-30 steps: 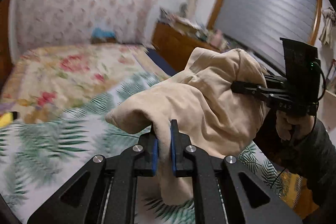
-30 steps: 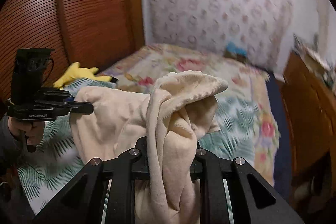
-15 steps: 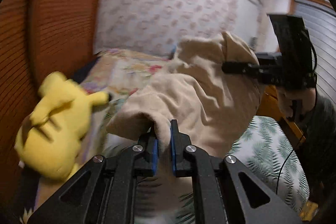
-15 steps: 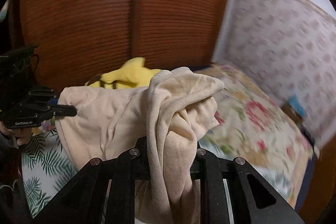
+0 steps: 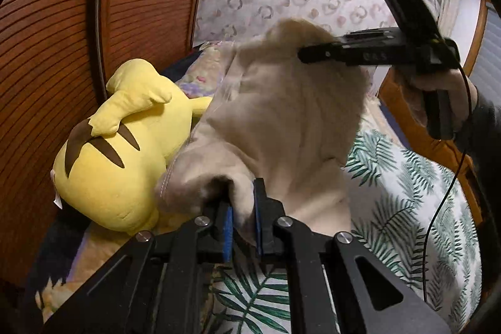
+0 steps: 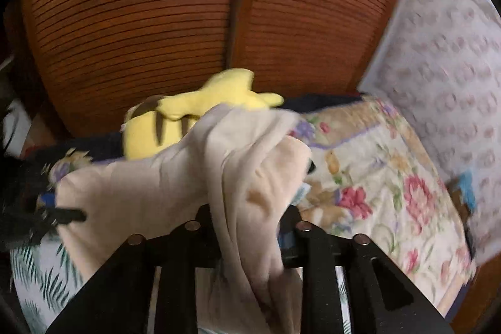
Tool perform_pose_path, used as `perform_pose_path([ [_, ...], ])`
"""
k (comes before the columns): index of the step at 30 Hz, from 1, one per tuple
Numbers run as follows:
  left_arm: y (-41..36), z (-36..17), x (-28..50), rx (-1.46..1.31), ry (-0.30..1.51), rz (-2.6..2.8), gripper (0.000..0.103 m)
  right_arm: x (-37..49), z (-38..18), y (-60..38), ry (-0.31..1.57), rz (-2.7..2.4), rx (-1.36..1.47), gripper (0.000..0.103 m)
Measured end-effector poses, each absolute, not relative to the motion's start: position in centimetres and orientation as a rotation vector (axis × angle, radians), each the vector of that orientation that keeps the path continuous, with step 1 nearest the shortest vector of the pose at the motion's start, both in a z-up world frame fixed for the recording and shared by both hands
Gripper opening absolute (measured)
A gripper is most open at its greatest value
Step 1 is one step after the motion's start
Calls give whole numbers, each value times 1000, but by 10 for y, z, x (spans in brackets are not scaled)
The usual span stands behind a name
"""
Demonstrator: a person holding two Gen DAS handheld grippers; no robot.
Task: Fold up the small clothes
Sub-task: 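Carry the folded shirt with both grippers beside the yellow plush toy, then open both grippers and release the folded shirt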
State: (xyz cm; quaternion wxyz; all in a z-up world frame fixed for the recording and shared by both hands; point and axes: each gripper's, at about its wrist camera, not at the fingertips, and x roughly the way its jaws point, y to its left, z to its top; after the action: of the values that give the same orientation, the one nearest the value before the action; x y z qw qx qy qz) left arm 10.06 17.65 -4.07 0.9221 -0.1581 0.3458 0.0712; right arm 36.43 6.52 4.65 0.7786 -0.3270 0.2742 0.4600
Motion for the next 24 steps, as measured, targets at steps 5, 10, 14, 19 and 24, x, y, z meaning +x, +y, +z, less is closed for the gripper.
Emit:
perform_pose_path([
  [5,172,-39,98,-301,697,152,38,372,49,43,566,935,-564,61],
  [10,163,-26,89,-264,649,146,76,353,43,14,573,880,-482,61],
  [14,146,-6,82,-197,589,161,82,313,39,-21,546,847,-406,61],
  [19,117,14,78,-159,542,110,82,266,31,-64,517,779,-317,61],
  [24,83,25,76,-131,520,68,82,221,24,-102,487,702,-234,62],
])
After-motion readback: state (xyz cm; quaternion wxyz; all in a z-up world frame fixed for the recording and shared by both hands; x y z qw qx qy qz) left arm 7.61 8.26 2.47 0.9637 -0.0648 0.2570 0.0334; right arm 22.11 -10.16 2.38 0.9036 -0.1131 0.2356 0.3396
